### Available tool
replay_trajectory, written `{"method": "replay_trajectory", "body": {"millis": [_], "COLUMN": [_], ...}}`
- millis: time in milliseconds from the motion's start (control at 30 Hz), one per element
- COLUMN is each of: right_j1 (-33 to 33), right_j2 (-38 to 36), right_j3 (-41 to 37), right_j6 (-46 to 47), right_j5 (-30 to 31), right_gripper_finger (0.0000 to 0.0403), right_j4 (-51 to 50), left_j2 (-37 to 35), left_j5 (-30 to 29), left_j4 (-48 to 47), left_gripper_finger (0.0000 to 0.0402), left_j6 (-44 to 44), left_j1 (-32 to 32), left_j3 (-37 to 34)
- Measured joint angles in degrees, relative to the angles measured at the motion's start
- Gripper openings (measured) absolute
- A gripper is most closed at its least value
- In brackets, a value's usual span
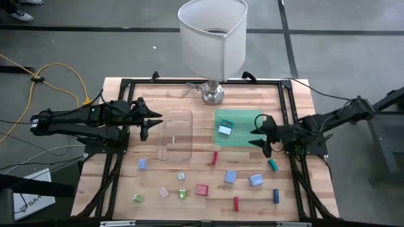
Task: Pick & Place Office items
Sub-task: Put the blue timer into the green bin
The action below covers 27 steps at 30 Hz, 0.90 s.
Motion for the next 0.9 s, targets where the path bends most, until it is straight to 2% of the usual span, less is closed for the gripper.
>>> {"method": "replay_trajectory", "body": {"millis": [200, 433, 633, 800, 900], "right_j1": [7.2, 14.1, 18.7, 22.1, 24.2], "right_j2": [7.3, 17.4, 24.2, 28.8, 31.1], "right_j3": [7.0, 15.2, 16.3, 16.3, 16.3], "right_j6": [11.7, 28.8, 45.0, 55.8, 61.0], "right_j5": [4.3, 3.9, -3.4, -9.6, -11.0], "right_gripper_finger": [0.0221, 0.0221, 0.0221, 0.0221, 0.0221], "right_j4": [-11.0, -28.7, -37.7, -40.3, -40.4], "left_j2": [0.0, 0.0, 0.0, 0.0, 0.0], "left_j5": [0.0, 0.0, 0.0, 0.0, 0.0], "left_j4": [0.0, 0.0, 0.0, 0.0, 0.0], "left_gripper_finger": [0.0110, 0.0110, 0.0110, 0.0110, 0.0110], "left_j6": [0.0, 0.0, 0.0, 0.0, 0.0], "left_j1": [0.0, 0.0, 0.0, 0.0, 0.0], "left_j3": [0.0, 0.0, 0.0, 0.0, 0.0]}}
